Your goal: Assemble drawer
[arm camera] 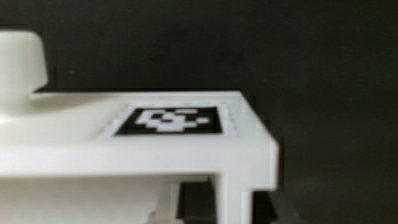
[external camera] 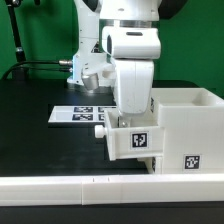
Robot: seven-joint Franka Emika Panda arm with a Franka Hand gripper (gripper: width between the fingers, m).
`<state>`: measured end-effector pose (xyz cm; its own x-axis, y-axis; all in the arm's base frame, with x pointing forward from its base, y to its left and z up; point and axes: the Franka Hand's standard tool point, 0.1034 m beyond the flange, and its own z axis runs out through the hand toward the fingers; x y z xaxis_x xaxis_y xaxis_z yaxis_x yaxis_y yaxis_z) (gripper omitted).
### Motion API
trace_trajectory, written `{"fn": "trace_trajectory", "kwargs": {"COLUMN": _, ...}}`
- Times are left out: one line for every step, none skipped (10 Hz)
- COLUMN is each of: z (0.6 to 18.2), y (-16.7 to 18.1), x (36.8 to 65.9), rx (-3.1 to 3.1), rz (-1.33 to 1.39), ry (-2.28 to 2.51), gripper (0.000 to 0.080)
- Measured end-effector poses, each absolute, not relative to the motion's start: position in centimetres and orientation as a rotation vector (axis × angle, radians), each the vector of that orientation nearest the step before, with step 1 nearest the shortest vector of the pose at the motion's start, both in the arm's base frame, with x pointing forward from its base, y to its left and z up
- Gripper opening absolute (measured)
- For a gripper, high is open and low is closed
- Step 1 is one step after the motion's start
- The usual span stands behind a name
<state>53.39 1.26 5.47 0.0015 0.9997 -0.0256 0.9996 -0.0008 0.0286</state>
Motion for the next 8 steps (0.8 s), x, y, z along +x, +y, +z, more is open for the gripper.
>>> {"fn": "trace_trajectory", "kwargs": {"z": 5.47, "y": 1.26, "x": 53.39, "rx": 2.196, "rz": 0.003, "ry": 2.193, "gripper": 0.0042}}
{"fn": "trace_trajectory", "kwargs": {"z": 5.48, "y": 1.34, "x": 53.41, "rx": 2.192, "rz": 0.005, "ry": 2.195, "gripper": 0.0042}}
{"fn": "trace_trajectory", "kwargs": {"z": 5.50, "y": 1.66, "x": 53.44, "rx": 2.192, "rz": 0.008, "ry": 2.194, "gripper": 0.0042}}
{"fn": "trace_trajectory", "kwargs": {"z": 5.53, "y": 2.05, "x": 53.45, "rx": 2.207, "rz": 0.010, "ry": 2.178, "gripper": 0.0042}}
{"fn": "trace_trajectory", "kwargs": {"z": 5.56, "y": 2.20, "x": 53.49, "rx": 2.217, "rz": 0.002, "ry": 2.171, "gripper": 0.0042}}
{"fn": "trace_trajectory", "kwargs": {"z": 5.59, "y": 2.10, "x": 53.60, "rx": 2.222, "rz": -0.008, "ry": 2.171, "gripper": 0.0042}}
{"fn": "trace_trajectory", "kwargs": {"z": 5.59, "y": 2.05, "x": 53.58, "rx": 2.223, "rz": -0.008, "ry": 2.170, "gripper": 0.0042}}
{"fn": "trace_trajectory", "kwargs": {"z": 5.59, "y": 2.03, "x": 53.59, "rx": 2.223, "rz": -0.008, "ry": 2.169, "gripper": 0.0057}}
